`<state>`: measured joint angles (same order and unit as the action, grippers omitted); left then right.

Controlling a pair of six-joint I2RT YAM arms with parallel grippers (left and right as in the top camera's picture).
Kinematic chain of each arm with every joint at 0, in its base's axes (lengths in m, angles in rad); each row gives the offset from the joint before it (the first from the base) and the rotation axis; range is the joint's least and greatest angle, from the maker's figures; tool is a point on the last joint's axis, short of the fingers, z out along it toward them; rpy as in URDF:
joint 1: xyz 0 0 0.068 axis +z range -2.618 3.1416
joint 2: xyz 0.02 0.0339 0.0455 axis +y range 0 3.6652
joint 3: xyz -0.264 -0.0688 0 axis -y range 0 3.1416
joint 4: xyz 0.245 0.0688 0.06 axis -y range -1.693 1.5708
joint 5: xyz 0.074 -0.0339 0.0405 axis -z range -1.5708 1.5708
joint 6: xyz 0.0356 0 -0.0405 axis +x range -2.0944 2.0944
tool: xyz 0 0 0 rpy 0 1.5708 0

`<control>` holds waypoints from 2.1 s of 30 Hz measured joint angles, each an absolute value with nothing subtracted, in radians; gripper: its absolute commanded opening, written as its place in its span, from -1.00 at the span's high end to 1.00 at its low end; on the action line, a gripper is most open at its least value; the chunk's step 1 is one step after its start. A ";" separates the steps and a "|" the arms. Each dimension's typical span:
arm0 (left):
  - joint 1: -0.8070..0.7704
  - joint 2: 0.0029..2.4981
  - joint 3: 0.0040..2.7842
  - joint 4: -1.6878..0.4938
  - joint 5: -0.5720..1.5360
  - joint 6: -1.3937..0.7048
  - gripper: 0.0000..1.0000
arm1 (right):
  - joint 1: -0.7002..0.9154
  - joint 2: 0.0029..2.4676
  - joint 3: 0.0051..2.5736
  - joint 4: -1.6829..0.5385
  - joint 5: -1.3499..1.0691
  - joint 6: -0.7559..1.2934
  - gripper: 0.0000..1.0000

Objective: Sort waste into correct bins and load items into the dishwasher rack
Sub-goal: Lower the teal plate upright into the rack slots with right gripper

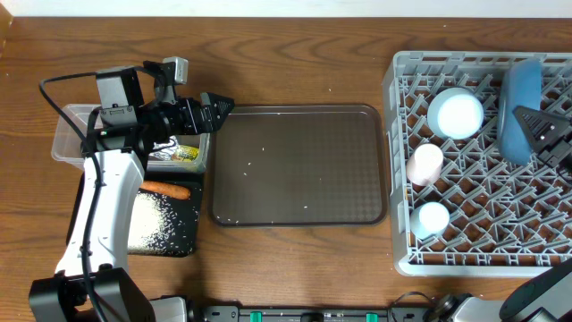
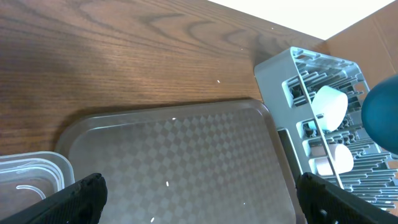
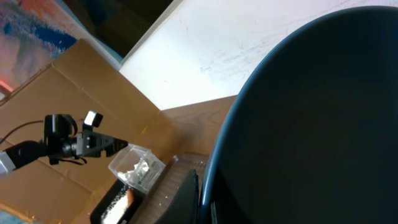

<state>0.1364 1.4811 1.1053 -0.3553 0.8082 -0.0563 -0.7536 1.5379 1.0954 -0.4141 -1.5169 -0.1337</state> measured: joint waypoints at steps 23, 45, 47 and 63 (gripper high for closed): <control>0.136 1.481 1.105 -0.356 0.808 -0.057 -1.00 | -0.871 1.526 1.034 -0.465 -1.405 -0.138 0.98; 0.136 1.481 1.105 -0.356 0.808 -0.056 -1.00 | -0.845 1.531 1.032 -0.289 -1.517 0.123 0.97; 0.136 1.481 1.105 -0.355 0.808 -0.057 -1.00 | -0.815 1.531 1.032 -0.289 -1.519 0.126 0.97; 0.136 1.481 1.105 -0.356 0.808 -0.056 -1.00 | -0.784 1.531 1.032 -0.328 -1.530 0.119 0.98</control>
<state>0.1364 1.4811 1.1053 -0.3557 0.8082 -0.0563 -0.7841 1.5314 1.0317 -0.3279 -1.5295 0.1188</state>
